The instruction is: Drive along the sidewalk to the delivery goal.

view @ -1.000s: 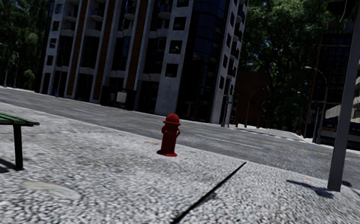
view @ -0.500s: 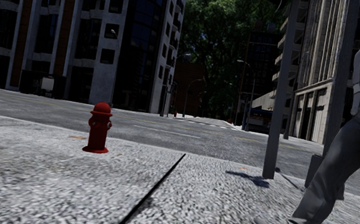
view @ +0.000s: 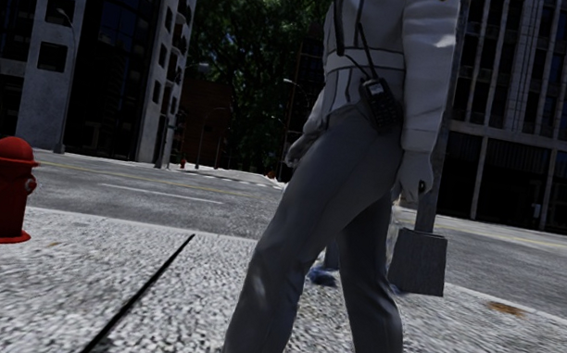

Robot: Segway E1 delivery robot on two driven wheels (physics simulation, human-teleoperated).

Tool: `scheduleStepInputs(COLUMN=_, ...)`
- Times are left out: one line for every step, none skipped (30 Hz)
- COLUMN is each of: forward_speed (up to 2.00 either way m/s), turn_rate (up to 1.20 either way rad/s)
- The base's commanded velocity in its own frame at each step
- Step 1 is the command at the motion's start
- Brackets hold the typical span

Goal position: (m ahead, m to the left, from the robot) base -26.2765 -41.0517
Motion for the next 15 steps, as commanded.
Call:
scheduleStepInputs(forward_speed=0.00, turn_rate=0.00)
scheduleStepInputs(forward_speed=0.00, turn_rate=0.00)
scheduleStepInputs(forward_speed=0.00, turn_rate=0.00)
scheduleStepInputs(forward_speed=0.00, turn_rate=0.00)
scheduleStepInputs(forward_speed=0.00, turn_rate=0.00)
scheduleStepInputs(forward_speed=0.00, turn_rate=0.00)
scheduleStepInputs(forward_speed=0.00, turn_rate=0.00)
scheduleStepInputs(forward_speed=0.00, turn_rate=0.00)
scheduleStepInputs(forward_speed=0.00, turn_rate=0.00)
scheduleStepInputs(forward_speed=0.00, turn_rate=0.00)
scheduleStepInputs(forward_speed=0.00, turn_rate=0.00)
scheduleStepInputs(forward_speed=0.00, turn_rate=0.00)
scheduleStepInputs(forward_speed=0.00, turn_rate=0.00)
scheduleStepInputs(forward_speed=0.00, turn_rate=0.00)
scheduleStepInputs(forward_speed=0.00, turn_rate=0.00)
